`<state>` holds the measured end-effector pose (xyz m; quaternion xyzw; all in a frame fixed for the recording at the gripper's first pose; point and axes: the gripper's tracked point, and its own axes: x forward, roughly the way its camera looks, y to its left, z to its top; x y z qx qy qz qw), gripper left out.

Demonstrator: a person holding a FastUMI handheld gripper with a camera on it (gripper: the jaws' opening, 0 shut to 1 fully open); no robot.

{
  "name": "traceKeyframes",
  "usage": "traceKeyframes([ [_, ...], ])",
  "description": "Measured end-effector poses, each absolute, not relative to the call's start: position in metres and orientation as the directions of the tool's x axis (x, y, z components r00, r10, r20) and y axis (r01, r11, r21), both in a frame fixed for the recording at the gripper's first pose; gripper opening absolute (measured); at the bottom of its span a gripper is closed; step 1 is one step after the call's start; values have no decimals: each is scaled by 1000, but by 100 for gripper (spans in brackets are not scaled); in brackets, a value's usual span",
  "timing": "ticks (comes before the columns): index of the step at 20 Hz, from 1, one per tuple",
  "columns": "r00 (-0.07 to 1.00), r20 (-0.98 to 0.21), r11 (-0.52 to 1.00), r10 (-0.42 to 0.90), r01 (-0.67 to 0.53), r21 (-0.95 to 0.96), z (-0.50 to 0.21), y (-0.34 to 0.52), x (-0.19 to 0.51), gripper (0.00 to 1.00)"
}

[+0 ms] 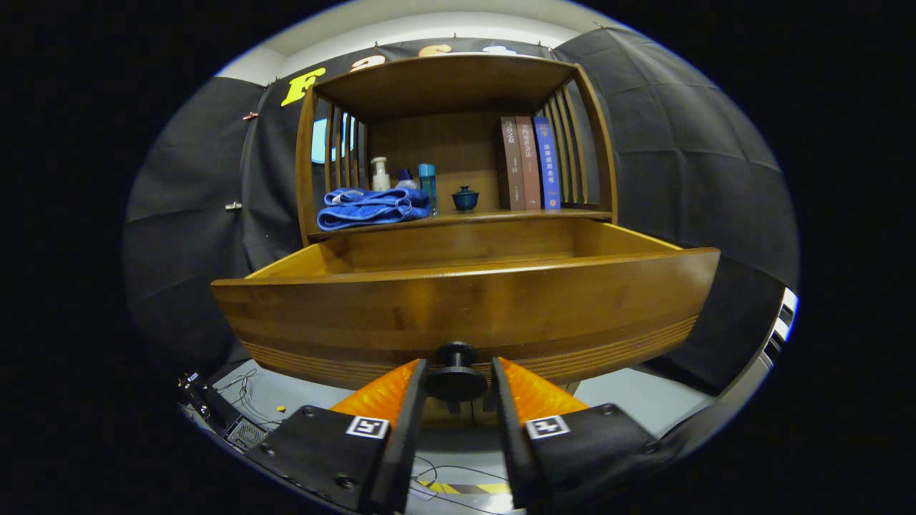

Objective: Pull open the drawer, take out the items inside it, and place them on the countertop above the cabinet.

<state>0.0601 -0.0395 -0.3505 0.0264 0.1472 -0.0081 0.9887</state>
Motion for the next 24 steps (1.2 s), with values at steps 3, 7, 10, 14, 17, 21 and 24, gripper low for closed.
traceKeyframes([
  [3,956,-294,997,-6,27,69,-329,-42,39,86],
  [7,959,-282,995,1,28,96,-280,-56,29,91],
  [10,950,-311,997,6,20,78,-245,-64,41,97],
  [14,931,-366,997,9,19,74,-207,-71,78,98],
  [17,903,-430,997,1,32,69,-198,-73,115,99],
  [21,801,-598,991,20,63,118,-235,-69,166,99],
  [24,711,-702,992,25,69,105,-269,-63,197,99],
])
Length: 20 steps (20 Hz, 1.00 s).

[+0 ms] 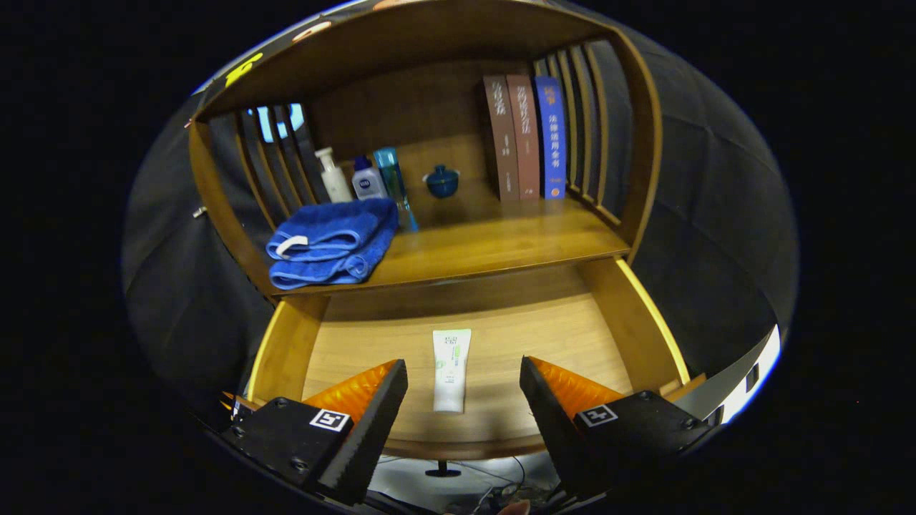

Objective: Pull open the drawer, take out the items inside it, and place them on the countertop above the cabinet.

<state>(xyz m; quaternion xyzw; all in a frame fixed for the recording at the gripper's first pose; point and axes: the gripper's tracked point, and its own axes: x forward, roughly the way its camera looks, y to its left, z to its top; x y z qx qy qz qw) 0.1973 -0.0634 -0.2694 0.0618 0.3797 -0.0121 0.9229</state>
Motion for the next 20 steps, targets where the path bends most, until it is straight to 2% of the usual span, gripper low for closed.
traceKeyframes([
  [9,458,-889,997,1,65,34,-364,-46,236,99],
  [16,303,-953,996,-3,84,23,-402,-41,237,99],
  [20,238,-970,995,-45,94,-23,-412,-45,229,77],
])
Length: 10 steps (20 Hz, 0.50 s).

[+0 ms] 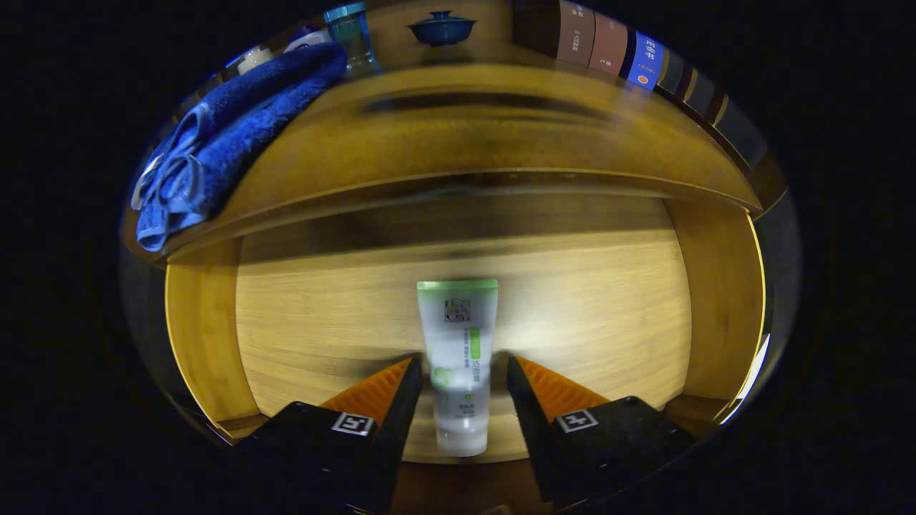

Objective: Pull open the drawer, take out the items inside it, and place them on the countertop above the cabinet.

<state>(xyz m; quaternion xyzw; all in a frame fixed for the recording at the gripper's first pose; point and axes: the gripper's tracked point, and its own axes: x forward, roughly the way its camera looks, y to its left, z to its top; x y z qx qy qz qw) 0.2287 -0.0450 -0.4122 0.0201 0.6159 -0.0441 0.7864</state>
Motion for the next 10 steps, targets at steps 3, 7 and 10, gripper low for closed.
traceKeyframes([
  [3,196,-980,994,-30,108,-9,-419,-40,221,56],
  [7,217,-974,996,-67,70,-53,-412,-45,221,40],
  [10,219,-975,997,-48,66,-35,-413,-41,216,26],
])
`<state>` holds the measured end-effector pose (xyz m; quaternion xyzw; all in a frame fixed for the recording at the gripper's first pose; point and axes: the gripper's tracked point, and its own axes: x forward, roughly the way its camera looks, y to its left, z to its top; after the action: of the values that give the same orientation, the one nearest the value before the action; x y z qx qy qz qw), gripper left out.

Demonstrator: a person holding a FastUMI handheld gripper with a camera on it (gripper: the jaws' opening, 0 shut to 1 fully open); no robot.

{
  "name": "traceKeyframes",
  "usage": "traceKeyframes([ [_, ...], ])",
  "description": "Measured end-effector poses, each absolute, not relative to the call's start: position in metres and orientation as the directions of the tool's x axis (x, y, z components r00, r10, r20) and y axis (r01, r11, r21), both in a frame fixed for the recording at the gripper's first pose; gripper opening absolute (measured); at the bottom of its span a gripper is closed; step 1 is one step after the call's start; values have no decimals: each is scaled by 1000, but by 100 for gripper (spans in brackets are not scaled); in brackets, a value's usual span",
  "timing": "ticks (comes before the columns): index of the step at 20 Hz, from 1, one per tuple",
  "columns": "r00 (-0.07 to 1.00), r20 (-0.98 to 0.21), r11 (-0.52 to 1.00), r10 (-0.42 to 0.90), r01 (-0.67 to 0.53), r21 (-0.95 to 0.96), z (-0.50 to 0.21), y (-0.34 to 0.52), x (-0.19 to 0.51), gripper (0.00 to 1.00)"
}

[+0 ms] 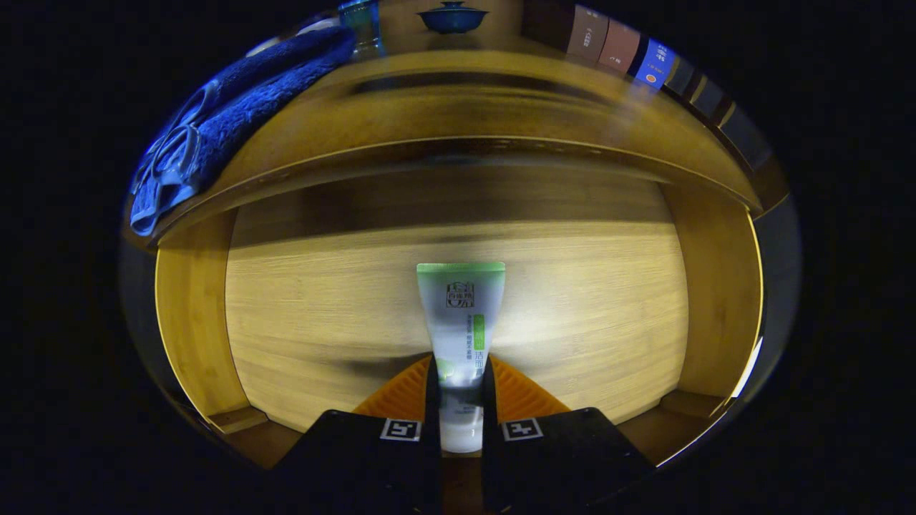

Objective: Pull open the drawer, take out the items inside it, and place them on the countertop above the cabinet.

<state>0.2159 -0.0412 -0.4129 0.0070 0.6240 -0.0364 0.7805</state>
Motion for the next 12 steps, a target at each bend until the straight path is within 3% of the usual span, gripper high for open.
traceKeyframes([
  [4,306,-952,998,-3,60,16,-399,-39,213,26],
  [12,533,-846,998,26,31,50,-302,-38,201,26],
])
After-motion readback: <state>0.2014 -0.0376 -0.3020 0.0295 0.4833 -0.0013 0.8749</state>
